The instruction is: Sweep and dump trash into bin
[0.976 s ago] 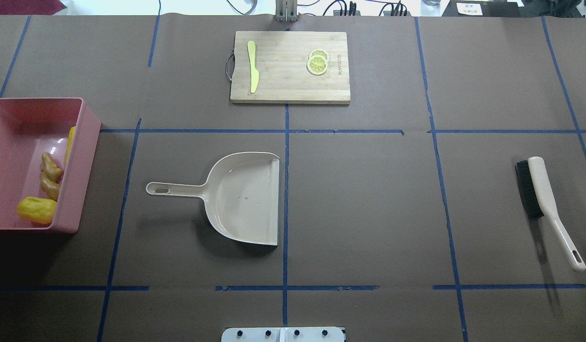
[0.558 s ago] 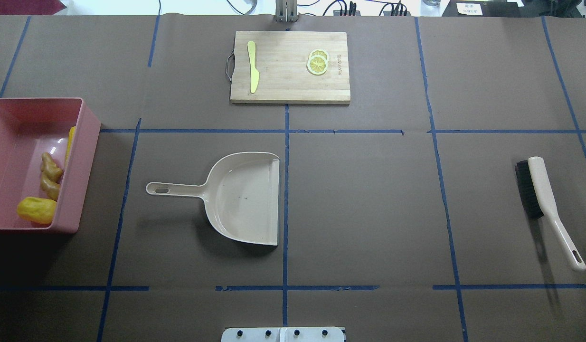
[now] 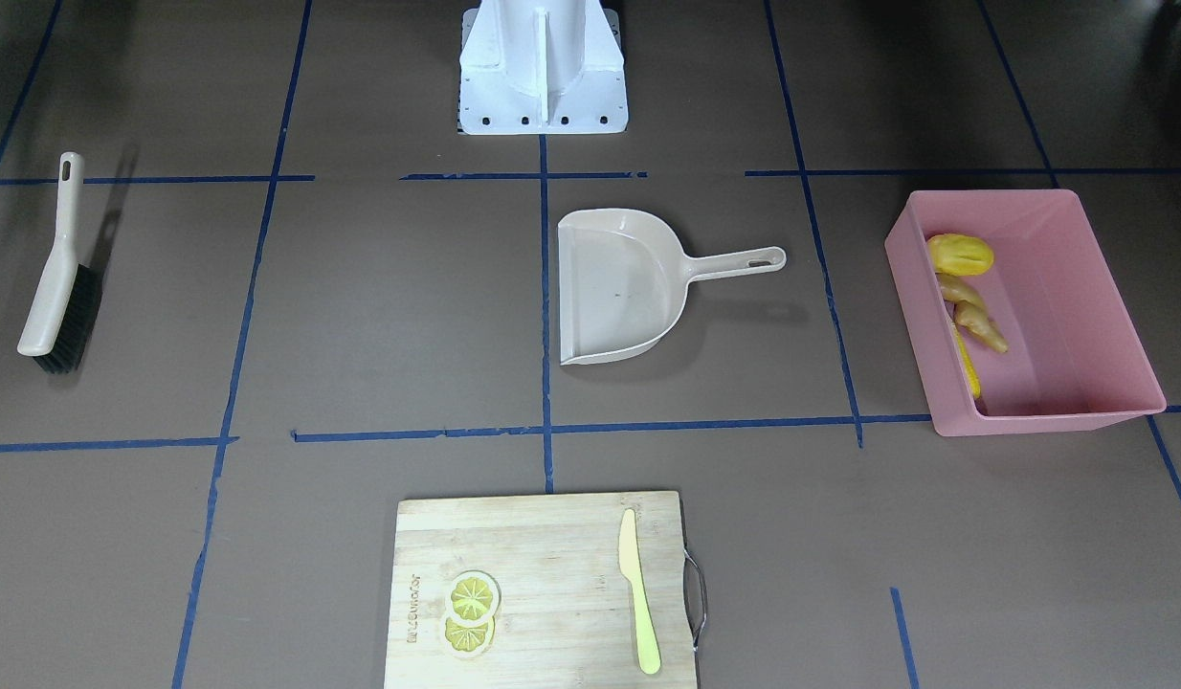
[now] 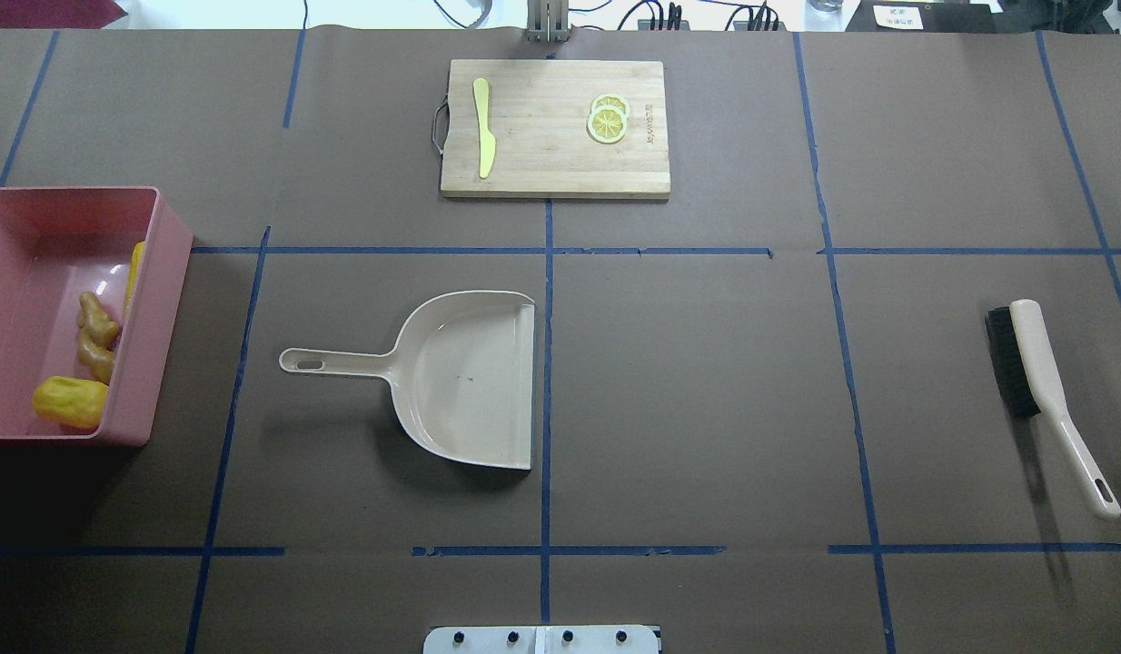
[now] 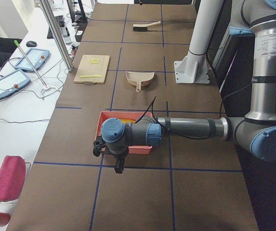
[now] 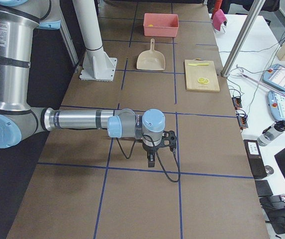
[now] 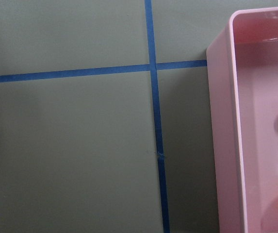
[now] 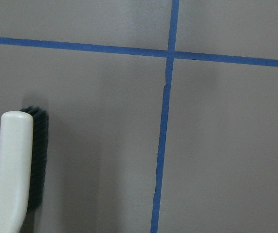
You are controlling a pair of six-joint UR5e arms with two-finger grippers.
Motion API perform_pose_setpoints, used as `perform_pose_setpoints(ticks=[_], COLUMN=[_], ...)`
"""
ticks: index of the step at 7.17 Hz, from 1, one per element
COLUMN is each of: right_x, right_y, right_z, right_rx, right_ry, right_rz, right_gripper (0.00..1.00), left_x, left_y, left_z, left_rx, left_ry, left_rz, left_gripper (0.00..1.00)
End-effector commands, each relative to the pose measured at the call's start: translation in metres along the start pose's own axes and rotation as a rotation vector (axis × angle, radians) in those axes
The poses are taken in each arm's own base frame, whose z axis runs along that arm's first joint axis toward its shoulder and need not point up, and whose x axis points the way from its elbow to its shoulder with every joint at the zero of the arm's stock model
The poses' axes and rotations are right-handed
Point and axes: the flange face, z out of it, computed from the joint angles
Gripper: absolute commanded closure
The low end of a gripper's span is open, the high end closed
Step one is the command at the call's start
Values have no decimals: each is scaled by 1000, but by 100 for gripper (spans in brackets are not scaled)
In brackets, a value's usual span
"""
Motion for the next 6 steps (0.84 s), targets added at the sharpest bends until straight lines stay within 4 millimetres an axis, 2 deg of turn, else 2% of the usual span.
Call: perform_pose_setpoints(ticks=[1,6], right_x=[0,-3], right_y=[1,-9], right_z=[0,-3], right_rx=[5,42], right_ry=[0,0], right_rz=[-1,-40], right_gripper=[0,0], left_x=[-9,0], left_y=[15,8], left_z=[11,3], left_rx=[-24,-6], left_ry=[2,0], left_rz=[-25,-3], left_gripper=[0,0])
